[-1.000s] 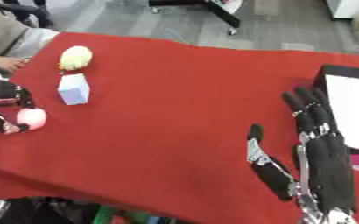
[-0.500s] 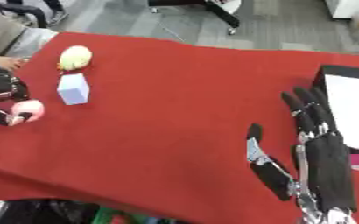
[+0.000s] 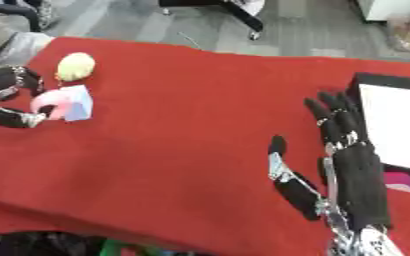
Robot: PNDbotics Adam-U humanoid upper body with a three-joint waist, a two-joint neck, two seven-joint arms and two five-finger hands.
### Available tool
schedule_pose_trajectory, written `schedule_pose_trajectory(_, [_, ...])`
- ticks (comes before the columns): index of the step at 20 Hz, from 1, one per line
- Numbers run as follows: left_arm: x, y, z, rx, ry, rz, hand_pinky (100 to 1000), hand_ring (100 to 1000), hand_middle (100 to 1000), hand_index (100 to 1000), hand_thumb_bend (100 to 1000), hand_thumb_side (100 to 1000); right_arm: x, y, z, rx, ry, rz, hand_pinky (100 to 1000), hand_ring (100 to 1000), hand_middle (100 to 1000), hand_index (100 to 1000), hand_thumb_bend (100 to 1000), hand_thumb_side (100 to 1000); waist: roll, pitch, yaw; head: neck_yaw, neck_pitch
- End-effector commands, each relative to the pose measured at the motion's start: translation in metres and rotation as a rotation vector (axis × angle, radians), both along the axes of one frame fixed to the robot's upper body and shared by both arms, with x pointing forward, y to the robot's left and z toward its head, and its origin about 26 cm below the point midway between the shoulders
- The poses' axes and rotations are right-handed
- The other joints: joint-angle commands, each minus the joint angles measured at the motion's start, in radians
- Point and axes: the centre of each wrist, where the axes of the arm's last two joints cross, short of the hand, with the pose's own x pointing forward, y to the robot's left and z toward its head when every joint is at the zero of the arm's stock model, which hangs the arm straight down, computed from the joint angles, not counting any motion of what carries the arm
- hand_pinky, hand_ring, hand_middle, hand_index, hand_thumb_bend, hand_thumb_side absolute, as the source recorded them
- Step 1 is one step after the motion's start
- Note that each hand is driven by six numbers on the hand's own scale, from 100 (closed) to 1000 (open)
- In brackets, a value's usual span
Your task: Pick up the objects with one hand, pass them to the other hand, and then place them into the box on the other side of the table.
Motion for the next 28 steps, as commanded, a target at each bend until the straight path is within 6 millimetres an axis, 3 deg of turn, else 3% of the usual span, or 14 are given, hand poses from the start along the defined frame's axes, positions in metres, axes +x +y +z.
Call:
schedule_pose_trajectory(1, [0.016,-0.047,0.012,-0.098,0.018,-0.149,598,418,351,465,100,257,0.001,0.0,0.011,-0.019,-0.023,0.042,692,999,902,909,180,473,-0.005,-0.016,-0.001,-0.041,-0.003])
schedule_pose_trajectory(7, [0.03,-0.137,0.028,-0.27,0.23,-0.42,596,427,360,470,100,279,0.005,0.008,0.024,-0.078,-0.004,0.157,700,993,904,919,185,470,-0.018,-0.012,-0.002,-0.12,-0.003])
schedule_pose_trajectory(13, [0.033,-0.192,0.039,-0.396,0.383,-0.644,618,450,383,491,100,308,0.008,0.015,0.037,-0.143,0.005,0.276,711,983,895,925,200,472,-0.022,-0.005,-0.006,-0.156,-0.003])
schedule_pose_trajectory(15, [0.033,-0.208,0.039,-0.412,0.404,-0.696,625,456,388,494,100,314,0.01,0.016,0.041,-0.157,0.006,0.305,711,981,891,925,201,472,-0.024,-0.004,-0.008,-0.159,-0.003])
schedule_pose_trajectory(16, [0.032,-0.215,0.039,-0.417,0.414,-0.718,628,459,393,499,100,261,0.01,0.017,0.043,-0.16,0.007,0.318,710,981,889,925,199,472,-0.025,-0.003,-0.008,-0.16,-0.003])
schedule_pose_trajectory(17, [0.032,-0.221,0.04,-0.419,0.422,-0.737,631,463,397,503,100,314,0.01,0.018,0.044,-0.161,0.009,0.33,710,981,888,925,199,473,-0.026,-0.003,-0.008,-0.159,-0.003])
schedule_pose_trajectory(28, [0.026,-0.27,0.04,-0.417,0.455,-0.854,648,479,413,519,100,323,0.01,0.028,0.052,-0.144,0.017,0.426,705,977,866,922,178,471,-0.042,0.002,-0.004,-0.157,-0.003])
